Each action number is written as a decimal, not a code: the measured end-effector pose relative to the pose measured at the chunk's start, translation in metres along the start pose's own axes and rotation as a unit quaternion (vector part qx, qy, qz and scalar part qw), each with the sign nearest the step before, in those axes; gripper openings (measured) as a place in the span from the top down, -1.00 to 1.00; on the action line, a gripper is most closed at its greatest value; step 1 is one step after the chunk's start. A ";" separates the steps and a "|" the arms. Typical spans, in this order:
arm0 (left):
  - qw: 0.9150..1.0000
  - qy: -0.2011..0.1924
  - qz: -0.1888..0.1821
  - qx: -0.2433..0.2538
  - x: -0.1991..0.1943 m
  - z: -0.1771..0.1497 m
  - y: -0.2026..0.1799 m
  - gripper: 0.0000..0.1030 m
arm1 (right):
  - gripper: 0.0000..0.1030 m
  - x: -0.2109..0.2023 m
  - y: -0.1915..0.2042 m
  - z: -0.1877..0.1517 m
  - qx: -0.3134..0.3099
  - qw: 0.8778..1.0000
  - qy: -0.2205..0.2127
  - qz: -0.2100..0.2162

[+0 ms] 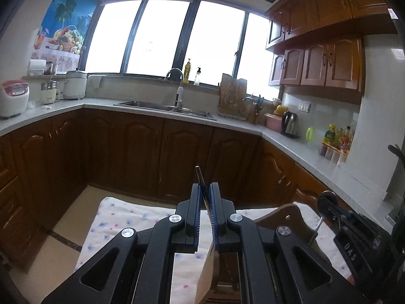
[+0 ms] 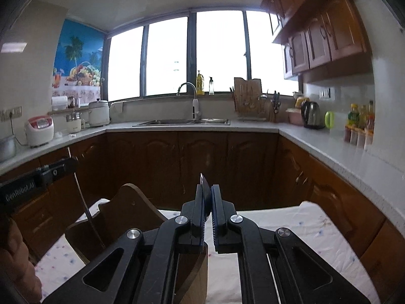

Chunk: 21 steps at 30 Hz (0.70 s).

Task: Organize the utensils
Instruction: 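Lift and carry the steel chopstick and spoon over the wooden holder with both tools, then open both tools to drop the chopstick and spoon into the holder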

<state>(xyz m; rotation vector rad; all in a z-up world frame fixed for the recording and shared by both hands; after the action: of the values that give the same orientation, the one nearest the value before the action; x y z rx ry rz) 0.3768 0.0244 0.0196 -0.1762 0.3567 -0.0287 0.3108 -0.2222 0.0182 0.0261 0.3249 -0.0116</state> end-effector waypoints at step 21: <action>0.999 0.022 0.009 -0.026 -0.052 0.003 0.015 -0.37 | -0.06 -0.048 -0.041 0.007 0.124 0.990 0.018 0.061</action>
<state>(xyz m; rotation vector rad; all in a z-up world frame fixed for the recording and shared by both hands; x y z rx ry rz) 0.3290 0.0428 0.0380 -0.2240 0.4041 -0.0049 0.2664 -0.2627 0.0391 0.2933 0.3564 0.0692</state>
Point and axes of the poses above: each gripper's, at about its wrist camera, not at the fingertips, and x roughly the way its jaws point, y to its left, z to its top, the point moved 1 cm from there along x, roughly the way its jaws point, and after that the axes turned 6 degrees about z, right-handed, at the moved point
